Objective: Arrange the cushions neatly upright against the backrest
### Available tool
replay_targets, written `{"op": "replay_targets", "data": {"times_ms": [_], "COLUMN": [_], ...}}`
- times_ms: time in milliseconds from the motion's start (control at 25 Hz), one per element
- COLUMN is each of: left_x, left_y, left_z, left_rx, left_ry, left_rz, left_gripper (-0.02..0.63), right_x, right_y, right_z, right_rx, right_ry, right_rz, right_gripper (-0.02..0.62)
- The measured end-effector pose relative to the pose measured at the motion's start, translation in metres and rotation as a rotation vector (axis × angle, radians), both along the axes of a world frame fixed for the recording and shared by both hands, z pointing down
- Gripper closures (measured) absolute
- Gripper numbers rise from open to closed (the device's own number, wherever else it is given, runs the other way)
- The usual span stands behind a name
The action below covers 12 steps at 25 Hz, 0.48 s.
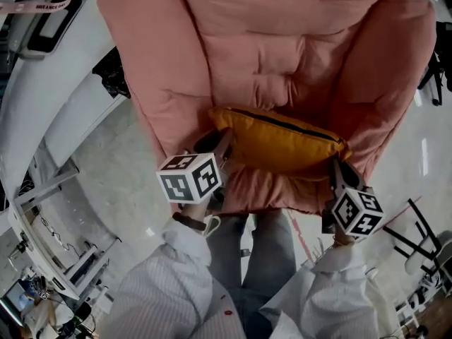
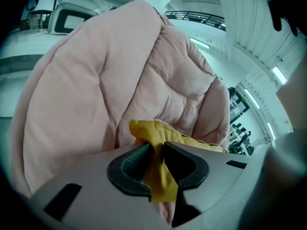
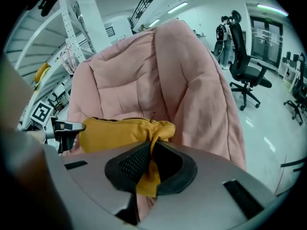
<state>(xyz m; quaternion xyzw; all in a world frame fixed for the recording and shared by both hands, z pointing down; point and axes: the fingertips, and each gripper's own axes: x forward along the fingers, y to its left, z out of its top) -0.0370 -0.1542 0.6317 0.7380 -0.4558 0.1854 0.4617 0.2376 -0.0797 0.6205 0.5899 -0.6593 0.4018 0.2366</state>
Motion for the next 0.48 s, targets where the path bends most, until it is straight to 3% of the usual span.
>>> {"op": "replay_targets", "data": {"times_ms": [480], "left_x": [-0.023], "left_y": [-0.024], "left_z": [-0.014], "left_rx": [0.033], "left_ry": [-0.003], "left_rz": [-0.088], "left_gripper": [0.506], "right_x": [-0.014], "right_y": [-0.083], "right_z": [-0.013], "right_rx": [0.083], "right_ry": [0.017], "right_rz": [-0.103], "right_gripper": [0.561]}}
